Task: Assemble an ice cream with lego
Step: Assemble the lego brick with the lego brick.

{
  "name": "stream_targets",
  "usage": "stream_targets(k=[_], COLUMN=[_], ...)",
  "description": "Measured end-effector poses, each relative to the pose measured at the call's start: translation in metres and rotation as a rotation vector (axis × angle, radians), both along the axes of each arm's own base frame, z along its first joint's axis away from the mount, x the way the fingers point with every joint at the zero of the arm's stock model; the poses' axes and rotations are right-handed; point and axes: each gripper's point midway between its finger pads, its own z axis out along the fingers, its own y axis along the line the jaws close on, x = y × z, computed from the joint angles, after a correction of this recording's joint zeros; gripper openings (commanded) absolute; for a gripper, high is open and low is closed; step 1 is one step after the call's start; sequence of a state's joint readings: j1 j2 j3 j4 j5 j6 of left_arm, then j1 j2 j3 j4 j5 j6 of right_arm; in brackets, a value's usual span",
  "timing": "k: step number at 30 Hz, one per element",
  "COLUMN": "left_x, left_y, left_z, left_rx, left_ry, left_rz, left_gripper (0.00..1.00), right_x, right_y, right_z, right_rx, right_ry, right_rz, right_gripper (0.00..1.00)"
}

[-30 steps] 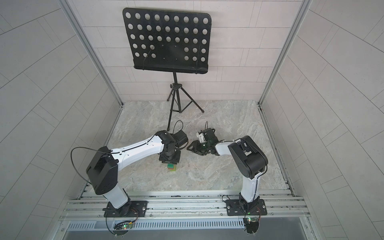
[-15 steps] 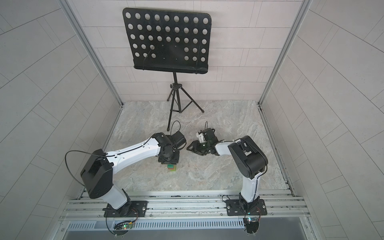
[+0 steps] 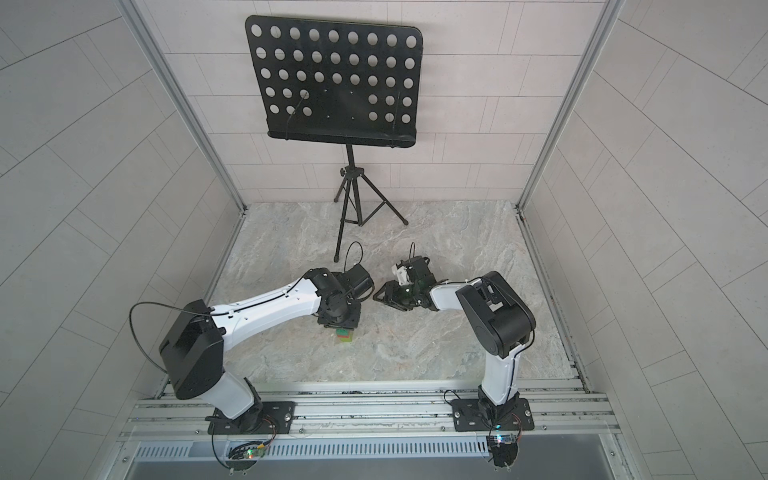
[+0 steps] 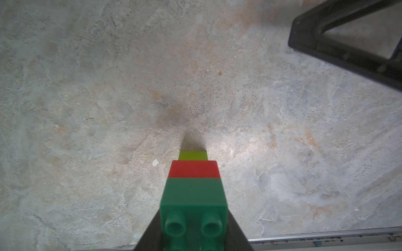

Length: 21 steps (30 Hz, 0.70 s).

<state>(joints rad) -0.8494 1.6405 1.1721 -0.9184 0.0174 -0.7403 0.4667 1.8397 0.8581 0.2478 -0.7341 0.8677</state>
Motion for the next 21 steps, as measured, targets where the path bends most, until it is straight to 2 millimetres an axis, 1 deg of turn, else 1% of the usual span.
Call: stream_targets(k=[6, 12, 21], left_x=[0.001, 0.004, 0.005], left_y=[-0.002, -0.007, -0.006], left_z=[0.002, 0.01, 0.012], left_rx=[-0.021, -0.025, -0.01], left_ry=[-0.024, -0.049, -0.066], left_rz=[-0.079, -0.166, -0.265], left_gripper=[0.07, 0.07, 0.07], right_x=[0.0, 0.0, -0.001], right_y=[0.0, 0.001, 0.001], right_z=[0.0, 0.0, 0.0], right_rx=[0.0, -0.004, -0.004], right_ry=[0.0, -0.002, -0.004], right_rz=[0.0, 0.003, 0.007], right_gripper=[0.55, 0.55, 0.55])
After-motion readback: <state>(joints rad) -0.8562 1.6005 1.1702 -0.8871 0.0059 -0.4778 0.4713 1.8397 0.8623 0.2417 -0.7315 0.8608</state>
